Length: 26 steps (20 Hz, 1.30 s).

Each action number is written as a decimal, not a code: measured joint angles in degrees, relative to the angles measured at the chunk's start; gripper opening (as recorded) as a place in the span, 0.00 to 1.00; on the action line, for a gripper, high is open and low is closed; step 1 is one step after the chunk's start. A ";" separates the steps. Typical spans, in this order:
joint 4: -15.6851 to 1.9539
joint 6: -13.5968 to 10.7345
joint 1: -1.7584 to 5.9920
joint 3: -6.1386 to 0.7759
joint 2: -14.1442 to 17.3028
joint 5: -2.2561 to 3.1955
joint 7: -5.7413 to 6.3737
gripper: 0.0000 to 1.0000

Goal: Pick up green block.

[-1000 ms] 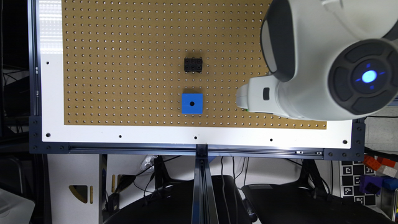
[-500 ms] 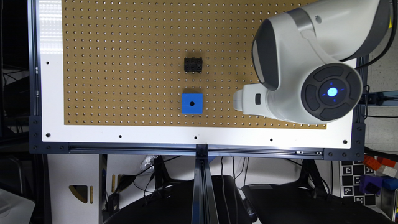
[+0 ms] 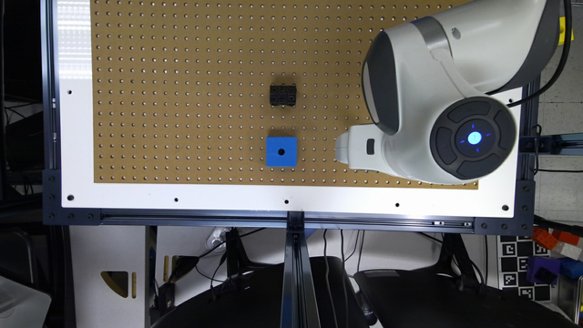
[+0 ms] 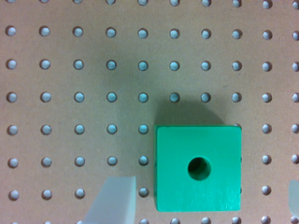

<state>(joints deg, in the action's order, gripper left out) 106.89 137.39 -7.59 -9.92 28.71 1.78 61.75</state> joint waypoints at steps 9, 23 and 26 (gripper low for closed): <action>1.03 0.88 -0.22 -0.15 1.42 0.01 0.03 1.00; 0.06 3.47 -0.12 0.32 4.59 0.35 0.03 1.00; -0.13 6.67 -0.14 0.41 7.37 0.88 0.03 1.00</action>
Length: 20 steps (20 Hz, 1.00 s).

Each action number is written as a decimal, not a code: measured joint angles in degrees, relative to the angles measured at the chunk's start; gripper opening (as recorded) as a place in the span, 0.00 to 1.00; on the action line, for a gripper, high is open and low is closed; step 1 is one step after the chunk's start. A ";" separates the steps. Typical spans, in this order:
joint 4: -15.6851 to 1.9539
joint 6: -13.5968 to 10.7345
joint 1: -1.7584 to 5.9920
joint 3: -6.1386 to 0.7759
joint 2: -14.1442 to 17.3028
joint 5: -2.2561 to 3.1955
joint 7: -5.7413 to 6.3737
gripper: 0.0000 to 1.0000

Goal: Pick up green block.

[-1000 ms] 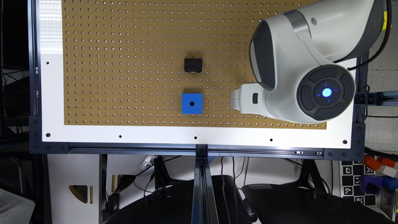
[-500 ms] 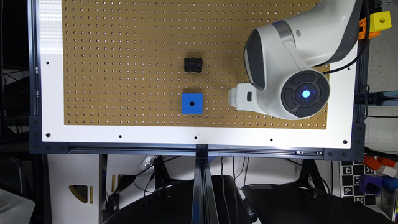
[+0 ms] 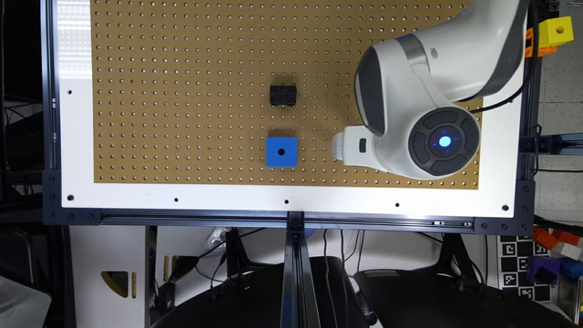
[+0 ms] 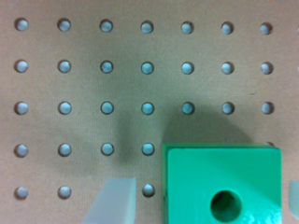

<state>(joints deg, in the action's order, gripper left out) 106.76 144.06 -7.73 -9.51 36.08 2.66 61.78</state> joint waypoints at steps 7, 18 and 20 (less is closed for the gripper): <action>-3.06 0.58 -1.27 -0.11 2.28 0.21 0.69 1.00; -3.59 0.59 -1.63 -0.11 2.64 0.20 1.03 0.00; -3.56 0.41 -1.62 -0.04 2.62 0.20 1.03 0.00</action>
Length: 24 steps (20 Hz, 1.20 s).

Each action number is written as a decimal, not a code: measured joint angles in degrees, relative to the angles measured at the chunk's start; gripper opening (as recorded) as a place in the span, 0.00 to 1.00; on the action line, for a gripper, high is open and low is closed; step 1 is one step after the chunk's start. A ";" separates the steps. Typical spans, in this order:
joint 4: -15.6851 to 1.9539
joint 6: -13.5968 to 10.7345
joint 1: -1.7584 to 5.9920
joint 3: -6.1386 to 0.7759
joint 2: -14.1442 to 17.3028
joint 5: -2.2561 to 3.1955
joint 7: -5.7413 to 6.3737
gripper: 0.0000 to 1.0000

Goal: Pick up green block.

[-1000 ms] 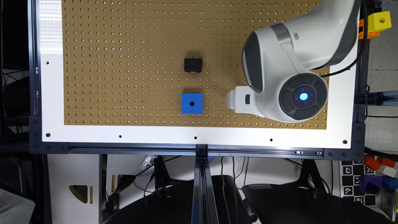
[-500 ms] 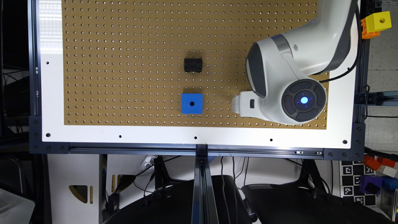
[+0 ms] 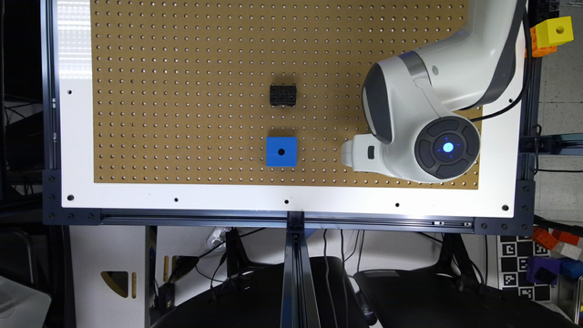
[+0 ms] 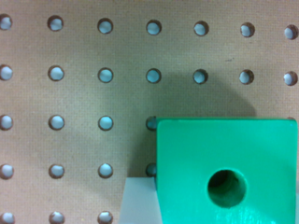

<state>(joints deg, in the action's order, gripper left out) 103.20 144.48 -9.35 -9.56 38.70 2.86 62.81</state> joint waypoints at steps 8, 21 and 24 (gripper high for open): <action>-0.01 -2.23 0.05 0.08 -2.10 0.00 0.01 0.00; -0.04 -12.94 0.06 -0.16 -12.29 -0.07 0.31 0.00; -0.01 -13.60 0.07 -0.20 -12.91 -0.07 0.35 0.00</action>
